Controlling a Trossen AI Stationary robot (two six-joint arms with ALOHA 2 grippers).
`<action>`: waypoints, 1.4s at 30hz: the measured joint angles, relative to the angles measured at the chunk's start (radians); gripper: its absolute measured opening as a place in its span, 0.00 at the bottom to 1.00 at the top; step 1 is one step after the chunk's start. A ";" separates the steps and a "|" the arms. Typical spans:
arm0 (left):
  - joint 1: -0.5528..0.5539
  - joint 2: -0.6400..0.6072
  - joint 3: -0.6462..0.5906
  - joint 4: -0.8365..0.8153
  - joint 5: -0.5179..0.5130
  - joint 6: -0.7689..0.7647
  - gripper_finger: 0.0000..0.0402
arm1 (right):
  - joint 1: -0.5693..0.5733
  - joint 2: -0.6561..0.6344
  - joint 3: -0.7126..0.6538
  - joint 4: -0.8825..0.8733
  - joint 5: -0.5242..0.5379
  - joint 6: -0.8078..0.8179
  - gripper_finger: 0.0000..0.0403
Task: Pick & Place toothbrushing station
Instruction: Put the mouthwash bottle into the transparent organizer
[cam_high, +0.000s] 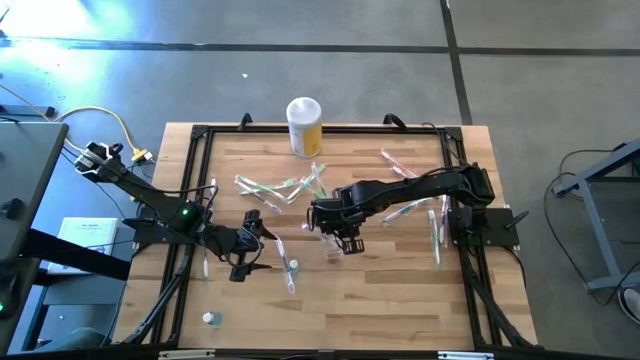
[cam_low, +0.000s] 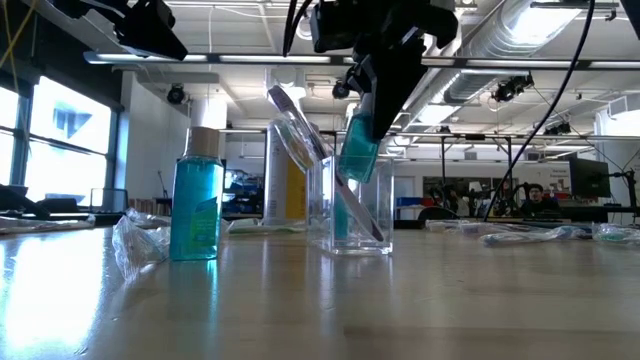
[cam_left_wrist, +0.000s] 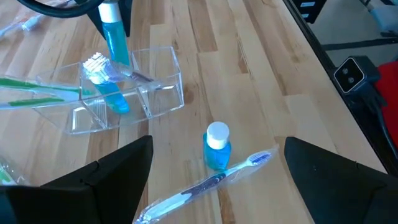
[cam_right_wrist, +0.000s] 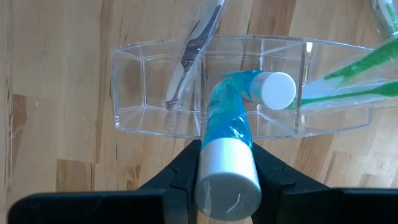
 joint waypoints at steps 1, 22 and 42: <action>0.000 0.000 0.000 0.000 0.000 0.000 0.89 | 0.000 0.000 0.000 0.000 0.000 0.000 0.20; 0.000 0.003 0.000 -0.005 0.000 0.000 0.89 | -0.051 0.073 0.000 0.010 -0.072 -0.040 0.20; 0.000 0.028 0.000 -0.012 0.003 -0.003 0.89 | -0.076 0.102 0.000 0.019 -0.097 -0.015 0.24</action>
